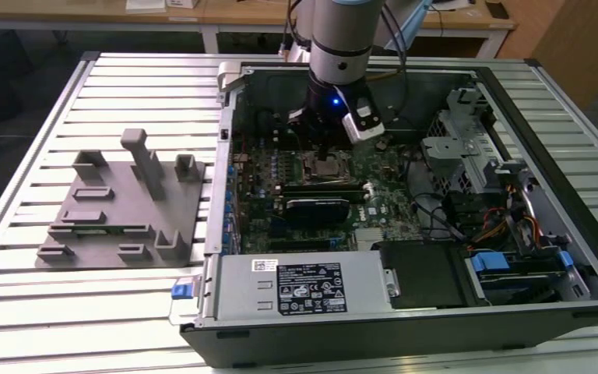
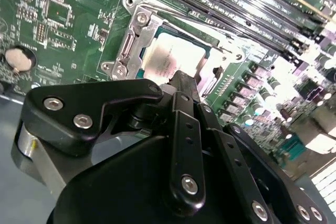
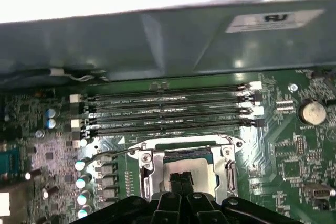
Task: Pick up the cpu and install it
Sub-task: 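Close the cpu cover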
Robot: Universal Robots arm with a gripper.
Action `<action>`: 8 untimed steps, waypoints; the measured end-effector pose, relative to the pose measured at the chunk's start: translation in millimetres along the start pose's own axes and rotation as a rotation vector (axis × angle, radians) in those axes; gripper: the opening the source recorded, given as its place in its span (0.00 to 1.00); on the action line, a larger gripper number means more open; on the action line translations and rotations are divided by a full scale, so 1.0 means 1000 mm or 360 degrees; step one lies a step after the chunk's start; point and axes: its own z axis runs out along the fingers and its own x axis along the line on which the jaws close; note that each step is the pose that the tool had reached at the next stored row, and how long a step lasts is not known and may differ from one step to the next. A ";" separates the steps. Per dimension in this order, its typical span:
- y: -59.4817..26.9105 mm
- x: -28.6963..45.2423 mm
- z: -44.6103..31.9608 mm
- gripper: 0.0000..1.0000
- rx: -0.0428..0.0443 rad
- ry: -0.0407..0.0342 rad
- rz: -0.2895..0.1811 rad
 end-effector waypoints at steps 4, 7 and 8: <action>0.0000 0.0000 0.0000 0.11 0.0000 0.0002 -0.0046; 0.0000 0.0000 0.0000 0.11 0.0001 0.0003 -0.0056; 0.0000 0.0000 0.0000 0.11 0.0000 0.0003 -0.0057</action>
